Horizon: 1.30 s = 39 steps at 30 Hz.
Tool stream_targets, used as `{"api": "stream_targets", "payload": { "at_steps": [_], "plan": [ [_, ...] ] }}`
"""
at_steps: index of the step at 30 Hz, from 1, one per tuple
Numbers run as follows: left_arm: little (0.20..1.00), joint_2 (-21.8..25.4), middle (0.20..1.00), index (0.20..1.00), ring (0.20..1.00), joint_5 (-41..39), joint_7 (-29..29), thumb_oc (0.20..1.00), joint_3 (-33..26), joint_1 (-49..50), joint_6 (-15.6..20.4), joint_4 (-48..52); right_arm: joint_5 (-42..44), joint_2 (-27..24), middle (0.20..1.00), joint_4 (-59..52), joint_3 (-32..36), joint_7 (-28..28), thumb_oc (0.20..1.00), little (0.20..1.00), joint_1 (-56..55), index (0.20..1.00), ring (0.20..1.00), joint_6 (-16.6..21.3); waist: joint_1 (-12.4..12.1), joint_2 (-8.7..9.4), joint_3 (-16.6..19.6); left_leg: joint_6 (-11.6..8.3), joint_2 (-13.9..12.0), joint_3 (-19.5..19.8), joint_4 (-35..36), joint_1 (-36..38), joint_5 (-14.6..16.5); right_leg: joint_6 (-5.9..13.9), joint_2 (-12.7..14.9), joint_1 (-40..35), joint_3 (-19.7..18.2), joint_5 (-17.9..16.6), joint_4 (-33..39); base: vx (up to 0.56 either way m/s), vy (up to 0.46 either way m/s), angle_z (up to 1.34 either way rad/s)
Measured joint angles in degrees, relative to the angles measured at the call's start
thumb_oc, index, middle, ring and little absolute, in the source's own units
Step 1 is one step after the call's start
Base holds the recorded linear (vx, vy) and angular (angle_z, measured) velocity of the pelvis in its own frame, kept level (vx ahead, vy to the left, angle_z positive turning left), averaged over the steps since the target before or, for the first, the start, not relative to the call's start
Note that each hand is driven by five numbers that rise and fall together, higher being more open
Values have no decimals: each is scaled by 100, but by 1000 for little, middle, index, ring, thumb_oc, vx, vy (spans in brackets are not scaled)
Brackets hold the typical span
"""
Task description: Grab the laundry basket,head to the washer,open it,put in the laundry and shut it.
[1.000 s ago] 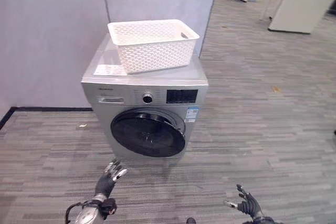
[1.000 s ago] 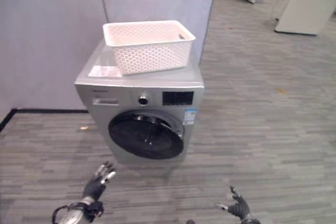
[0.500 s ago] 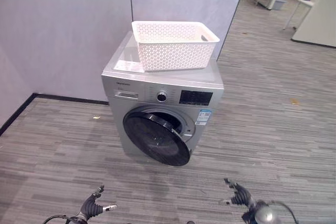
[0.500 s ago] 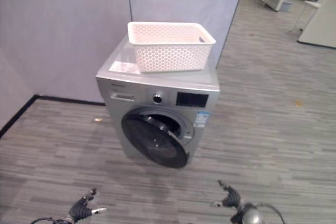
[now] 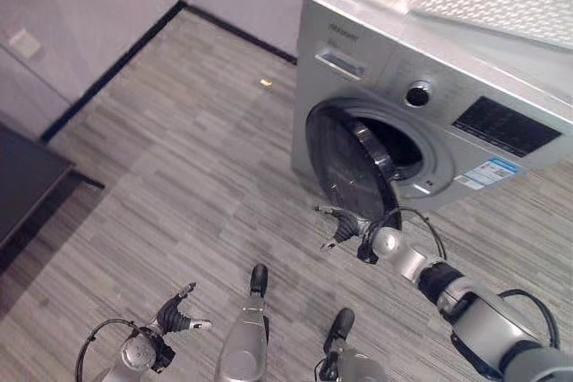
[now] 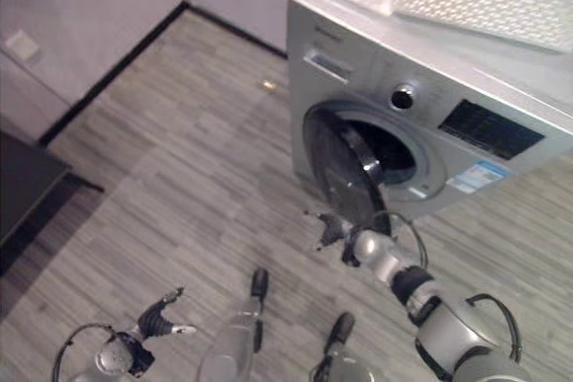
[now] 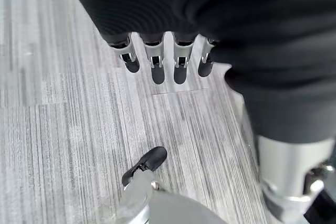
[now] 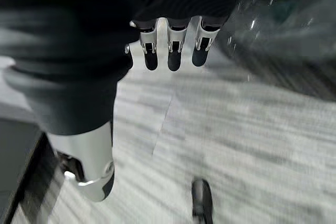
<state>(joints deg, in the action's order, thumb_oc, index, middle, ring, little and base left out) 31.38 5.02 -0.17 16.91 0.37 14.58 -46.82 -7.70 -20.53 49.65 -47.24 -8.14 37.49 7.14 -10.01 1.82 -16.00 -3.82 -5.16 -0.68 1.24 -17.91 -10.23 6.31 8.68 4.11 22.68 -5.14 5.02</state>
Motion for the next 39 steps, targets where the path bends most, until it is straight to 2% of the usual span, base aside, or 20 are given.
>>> {"api": "stream_targets", "payload": {
  "at_steps": [4,7,8,10,11,13,14,15,18,19,25,32,33,36,37,39],
  "plan": [
    [1000,-5,1000,1000,1000,0,6,1000,4,-212,-29,77,4,595,1000,829,216,-67,1000,1000,82,1000,1000,-133,-101,33,-2,-4,61,68,-2,-13,28,16,18,-49,-29,86,0,52,-43,10],
    [1000,36,1000,1000,1000,-23,45,1000,141,-263,-31,279,5,664,1000,1813,694,128,1000,1000,311,1000,1000,-230,-200,-58,-54,-7,89,155,-3,-74,17,15,16,-22,5,95,0,-46,24,11],
    [1000,45,1000,1000,1000,-135,108,1000,254,-259,-29,545,9,426,1000,2545,1241,348,1000,1000,641,1000,1000,-341,-276,-206,-137,5,115,187,-4,-152,-14,-2,42,26,22,108,2,-46,40,16],
    [1000,43,1000,1000,1000,-341,132,1000,376,-237,-17,917,29,-33,1000,3172,1772,578,1000,1000,1017,1000,1000,-475,-357,-409,-197,13,151,208,14,-239,-41,24,71,102,25,96,21,-29,53,14],
    [1000,50,1000,1000,1000,-501,143,1000,441,-150,-13,1125,139,-412,1000,3198,1936,628,1000,1000,1078,1000,1000,-523,-382,-573,-191,45,198,230,110,-242,-104,62,138,122,58,75,10,-15,57,15],
    [1000,152,1000,1000,1000,-731,126,1000,440,81,16,1775,373,-987,1000,3287,2499,736,1000,1000,1195,1000,1000,-526,-476,-789,-188,76,275,243,256,-289,-178,92,183,224,60,61,49,-6,57,14],
    [1000,180,1000,1000,1000,-764,126,1000,432,158,70,1945,470,-1236,1000,3296,2462,842,1000,1000,1260,1000,1000,-575,-489,-906,-172,80,317,301,319,-324,-229,121,216,263,90,44,48,-5,91,23],
    [1000,185,1000,1000,1000,-930,108,1000,438,219,131,2000,672,-1697,1000,3457,2567,953,1000,1000,1450,1000,1000,-622,-503,-1108,-125,139,395,317,404,-396,-302,165,279,340,146,23,48,-1,65,23],
    [1000,215,1000,1000,1000,-1104,106,1000,417,415,135,1966,938,-2348,1000,3534,2494,1148,1000,1000,1878,1000,1000,-730,-489,-1250,-39,214,494,320,402,-558,-353,278,367,493,146,-47,16,-13,49,9],
    [1000,222,1000,1000,1000,-1136,93,1000,416,430,136,1926,1045,-2543,1000,3575,2606,1115,1000,1000,1989,1000,1000,-749,-477,-1254,-35,242,508,318,402,-575,-375,283,383,511,126,-54,6,-24,43,8],
    [1000,205,1000,1000,1000,-1145,89,1000,411,418,143,1871,1929,-2731,1000,3842,2808,1189,1000,1000,2152,1000,1000,-826,-435,-1307,0,238,471,283,401,-1023,-424,298,355,1002,-79,-98,1,-28,10,-5],
    [1000,131,1000,1000,1000,-1194,108,1000,382,365,152,1870,2120,-2706,1000,3649,2800,1331,1000,1000,2045,1000,1000,-796,-277,-1272,-24,217,433,247,400,-1052,-431,303,324,1048,-121,-101,-1,-35,-5,-2],
    [1000,90,1000,1000,1000,-1207,118,1000,326,348,150,1861,2143,-2627,1000,3430,2809,1407,1000,1000,1892,1000,1000,-762,-261,-1220,-52,216,417,196,399,-1016,-431,300,313,1032,-163,-104,-2,35,-100,-12],
    [1000,-320,1000,1000,1000,-1406,243,1000,-60,262,150,1758,2110,-1759,1000,2212,3092,1735,1000,1000,668,1000,1000,-484,-31,-892,-129,181,360,171,398,-695,-404,297,270,736,-184,-80,-1,56,-81,-8],
    [1000,-324,1000,1000,1000,-1411,243,1000,-65,166,153,1672,2007,-1230,1000,2149,3110,1738,1000,1000,306,1000,1000,-455,25,-720,-121,152,337,171,399,-512,-376,266,234,557,-186,-38,0,114,-54,-4],
    [1000,-365,1000,1000,1000,-1578,228,1000,-245,159,157,1649,1861,-756,1000,2028,3311,1815,1000,1000,-277,1000,1000,-378,112,-510,-111,88,283,167,399,-276,-295,252,202,326,-189,35,0,102,-39,-4]
  ]
}}
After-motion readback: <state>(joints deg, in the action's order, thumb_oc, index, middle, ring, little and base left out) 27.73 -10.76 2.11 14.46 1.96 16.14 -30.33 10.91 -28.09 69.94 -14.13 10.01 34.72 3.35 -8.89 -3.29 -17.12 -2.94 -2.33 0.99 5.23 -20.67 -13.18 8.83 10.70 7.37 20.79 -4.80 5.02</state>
